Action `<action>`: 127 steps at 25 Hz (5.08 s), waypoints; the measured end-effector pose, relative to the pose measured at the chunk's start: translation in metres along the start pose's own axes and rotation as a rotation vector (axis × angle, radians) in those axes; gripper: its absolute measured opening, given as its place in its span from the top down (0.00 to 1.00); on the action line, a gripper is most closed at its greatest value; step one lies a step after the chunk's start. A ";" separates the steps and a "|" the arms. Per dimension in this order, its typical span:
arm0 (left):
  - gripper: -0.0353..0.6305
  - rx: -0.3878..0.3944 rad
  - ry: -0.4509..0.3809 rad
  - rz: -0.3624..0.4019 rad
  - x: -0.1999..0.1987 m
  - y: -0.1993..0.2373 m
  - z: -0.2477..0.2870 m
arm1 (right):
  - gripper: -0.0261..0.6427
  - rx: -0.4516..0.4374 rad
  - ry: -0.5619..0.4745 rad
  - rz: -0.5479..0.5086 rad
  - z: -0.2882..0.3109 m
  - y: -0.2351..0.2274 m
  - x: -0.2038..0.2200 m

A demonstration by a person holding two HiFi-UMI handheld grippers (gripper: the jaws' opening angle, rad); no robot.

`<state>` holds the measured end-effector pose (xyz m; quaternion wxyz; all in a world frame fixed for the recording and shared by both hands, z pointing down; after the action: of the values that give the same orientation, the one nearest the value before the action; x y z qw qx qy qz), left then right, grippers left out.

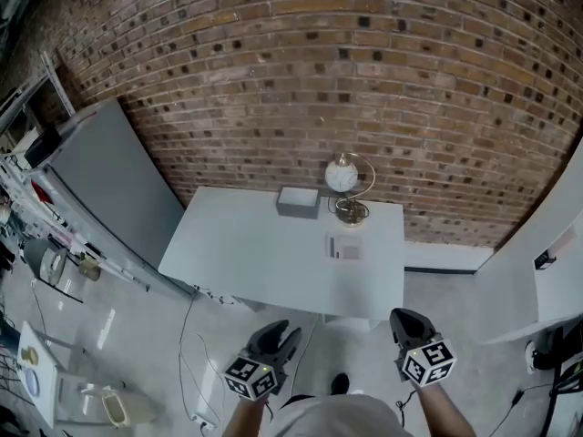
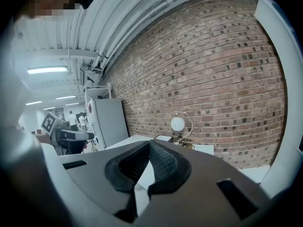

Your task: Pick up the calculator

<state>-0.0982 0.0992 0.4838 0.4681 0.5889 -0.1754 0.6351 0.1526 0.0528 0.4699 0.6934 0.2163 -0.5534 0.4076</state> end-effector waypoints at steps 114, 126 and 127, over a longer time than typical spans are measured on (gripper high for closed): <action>0.61 0.240 0.814 -0.697 0.223 0.285 0.495 | 0.94 0.051 0.454 0.222 0.360 -0.198 0.114; 0.77 0.268 0.760 -0.803 0.226 0.288 0.485 | 0.94 0.075 0.441 0.230 0.346 -0.194 0.115; 0.77 0.270 0.752 -0.806 0.225 0.287 0.484 | 0.94 0.078 0.441 0.229 0.345 -0.193 0.114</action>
<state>-0.0157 -0.3318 0.9016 0.6244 0.3972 0.3250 0.5889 0.1103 -0.2804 0.7083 0.7377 0.0846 -0.3936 0.5420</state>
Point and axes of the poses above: the fingertips, and each gripper's own axes: z forward along the fingers, y to its left, x out of its underside, the point moved 2 cm from there along -z, backward along the fingers, and after that the axes turned 4 degrees about y, right-handed, at the moved point
